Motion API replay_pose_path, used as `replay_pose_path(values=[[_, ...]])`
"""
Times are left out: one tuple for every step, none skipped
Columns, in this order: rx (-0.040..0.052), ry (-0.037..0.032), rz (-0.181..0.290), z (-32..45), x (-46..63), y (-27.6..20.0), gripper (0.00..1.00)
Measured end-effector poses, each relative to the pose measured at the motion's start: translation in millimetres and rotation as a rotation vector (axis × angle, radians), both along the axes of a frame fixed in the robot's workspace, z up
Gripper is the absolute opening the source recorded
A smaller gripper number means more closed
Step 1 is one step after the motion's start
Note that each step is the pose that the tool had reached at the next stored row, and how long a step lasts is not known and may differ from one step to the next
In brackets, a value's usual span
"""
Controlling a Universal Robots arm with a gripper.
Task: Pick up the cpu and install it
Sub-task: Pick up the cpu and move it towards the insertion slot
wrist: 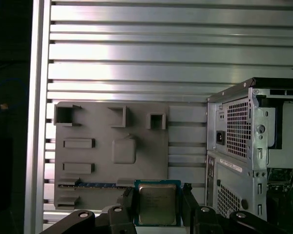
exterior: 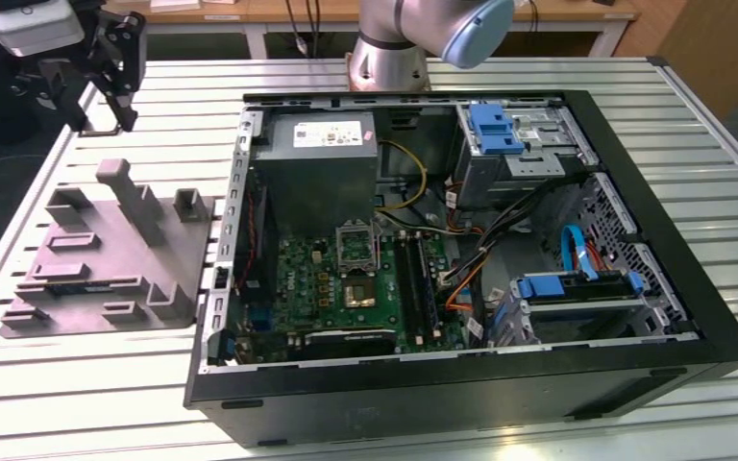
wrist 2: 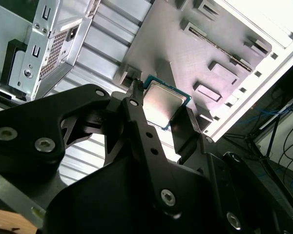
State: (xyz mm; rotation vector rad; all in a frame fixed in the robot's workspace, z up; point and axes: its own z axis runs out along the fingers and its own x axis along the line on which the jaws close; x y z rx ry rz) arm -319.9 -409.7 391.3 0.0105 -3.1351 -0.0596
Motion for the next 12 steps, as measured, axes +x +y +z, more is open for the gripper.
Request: replay_pose_path(values=[[0.0, 0.0, 0.0, 0.0, 0.7, 0.0, 0.47], [0.0, 0.0, 0.0, 0.0, 1.4, 0.0, 0.47], [0.0, 0.0001, 0.0, 0.0, 2.2, 0.0, 0.47], [0.0, 0.0, 0.0, 0.0, 2.8, 0.0, 0.47], [0.0, 0.0, 0.0, 0.0, 3.5, 0.0, 0.47], [0.0, 0.0, 0.0, 0.0, 4.2, 0.0, 0.47], [0.0, 0.0, 0.0, 0.0, 4.8, 0.0, 0.47], [0.0, 0.0, 0.0, 0.0, 5.5, 0.0, 0.47], [0.0, 0.0001, 0.0, 0.0, 6.2, 0.0, 0.47], [0.0, 0.0, 0.0, 0.0, 6.8, 0.0, 0.47], [0.0, 0.0001, 0.0, 0.0, 7.4, 0.0, 0.47], [0.0, 0.0, 0.0, 0.0, 8.1, 0.0, 0.47]])
